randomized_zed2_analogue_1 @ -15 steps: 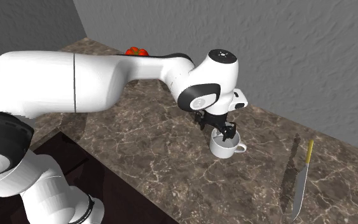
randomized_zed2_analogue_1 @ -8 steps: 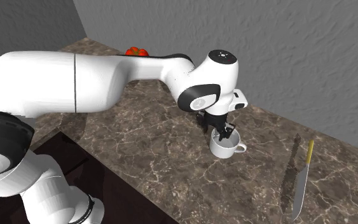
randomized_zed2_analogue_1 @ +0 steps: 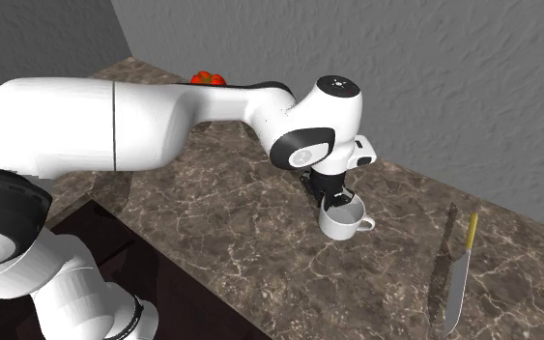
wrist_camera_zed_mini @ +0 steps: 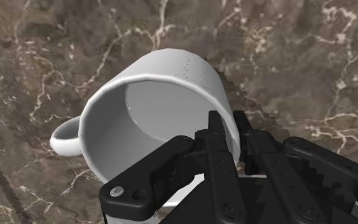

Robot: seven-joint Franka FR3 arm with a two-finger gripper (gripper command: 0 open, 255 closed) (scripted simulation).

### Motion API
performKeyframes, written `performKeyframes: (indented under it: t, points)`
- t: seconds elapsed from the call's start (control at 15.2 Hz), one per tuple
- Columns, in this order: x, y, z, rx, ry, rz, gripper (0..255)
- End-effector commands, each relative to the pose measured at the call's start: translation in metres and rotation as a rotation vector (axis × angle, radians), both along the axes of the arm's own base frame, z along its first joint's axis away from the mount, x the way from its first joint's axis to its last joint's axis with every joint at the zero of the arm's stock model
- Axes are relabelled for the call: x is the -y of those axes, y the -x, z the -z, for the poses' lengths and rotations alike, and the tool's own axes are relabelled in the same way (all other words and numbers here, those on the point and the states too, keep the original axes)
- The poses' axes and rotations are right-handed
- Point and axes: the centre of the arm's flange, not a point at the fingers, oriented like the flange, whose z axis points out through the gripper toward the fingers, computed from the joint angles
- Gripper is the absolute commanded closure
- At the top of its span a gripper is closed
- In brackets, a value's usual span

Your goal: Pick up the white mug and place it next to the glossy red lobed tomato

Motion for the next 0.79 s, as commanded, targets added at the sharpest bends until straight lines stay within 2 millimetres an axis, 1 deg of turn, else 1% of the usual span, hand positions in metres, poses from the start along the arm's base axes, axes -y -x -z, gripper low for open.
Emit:
performKeyframes:
  t: [0.0, 0.73]
  points:
    - [0.000, 0.000, 0.000, 0.000, 0.000, 0.000, 255]
    - [0.000, 0.000, -0.058, 0.000, 0.000, 0.000, 255]
